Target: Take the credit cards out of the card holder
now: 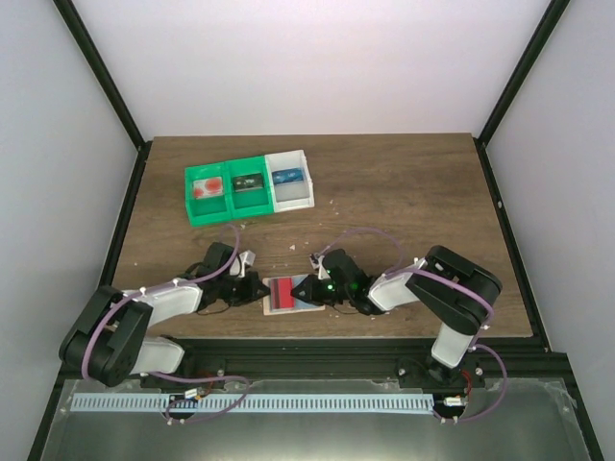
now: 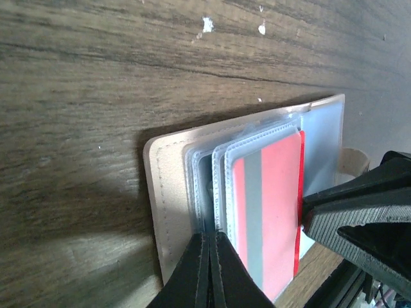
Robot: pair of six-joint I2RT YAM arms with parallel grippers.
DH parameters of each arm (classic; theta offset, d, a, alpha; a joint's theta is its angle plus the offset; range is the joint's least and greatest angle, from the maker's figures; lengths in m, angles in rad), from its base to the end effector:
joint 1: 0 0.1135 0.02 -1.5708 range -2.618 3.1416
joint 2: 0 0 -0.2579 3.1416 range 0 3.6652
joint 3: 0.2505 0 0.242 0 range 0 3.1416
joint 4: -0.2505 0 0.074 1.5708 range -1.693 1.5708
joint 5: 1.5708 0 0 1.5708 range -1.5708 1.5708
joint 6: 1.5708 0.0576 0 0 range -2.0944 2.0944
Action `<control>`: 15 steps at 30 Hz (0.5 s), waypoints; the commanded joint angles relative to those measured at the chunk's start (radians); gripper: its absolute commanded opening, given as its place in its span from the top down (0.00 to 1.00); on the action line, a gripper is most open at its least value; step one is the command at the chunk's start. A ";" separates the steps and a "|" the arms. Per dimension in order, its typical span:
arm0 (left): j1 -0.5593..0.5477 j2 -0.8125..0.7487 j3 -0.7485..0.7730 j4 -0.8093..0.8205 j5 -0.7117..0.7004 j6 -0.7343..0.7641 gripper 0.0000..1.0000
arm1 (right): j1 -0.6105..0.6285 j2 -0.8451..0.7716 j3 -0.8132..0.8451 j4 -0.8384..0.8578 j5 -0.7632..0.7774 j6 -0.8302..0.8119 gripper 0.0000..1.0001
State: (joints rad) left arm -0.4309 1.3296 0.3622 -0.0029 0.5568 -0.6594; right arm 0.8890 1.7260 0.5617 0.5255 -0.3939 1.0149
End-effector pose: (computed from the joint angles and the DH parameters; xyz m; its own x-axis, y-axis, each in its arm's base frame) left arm 0.1783 -0.1155 0.1035 -0.9759 -0.1238 -0.1795 0.0355 0.7222 -0.6908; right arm 0.1781 0.2545 0.1008 -0.9722 0.0468 -0.2293 -0.1616 0.5741 0.8027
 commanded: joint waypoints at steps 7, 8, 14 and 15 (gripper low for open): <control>-0.008 -0.103 0.019 -0.095 -0.043 -0.042 0.78 | -0.023 -0.045 -0.073 0.097 -0.009 0.024 0.92; -0.008 -0.112 0.023 -0.095 -0.039 -0.046 0.76 | -0.024 -0.043 -0.074 0.098 -0.011 0.023 0.92; -0.008 -0.117 0.031 -0.073 0.012 -0.071 0.70 | -0.024 -0.048 -0.060 0.087 -0.014 0.009 0.95; -0.008 -0.119 0.030 -0.076 0.009 -0.069 0.69 | -0.024 -0.048 -0.059 0.085 -0.016 0.007 0.96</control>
State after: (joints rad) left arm -0.4332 1.2198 0.3763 -0.0822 0.5465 -0.7124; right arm 0.8715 1.6985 0.4919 0.5961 -0.3981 1.0332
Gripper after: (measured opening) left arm 0.297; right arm 0.053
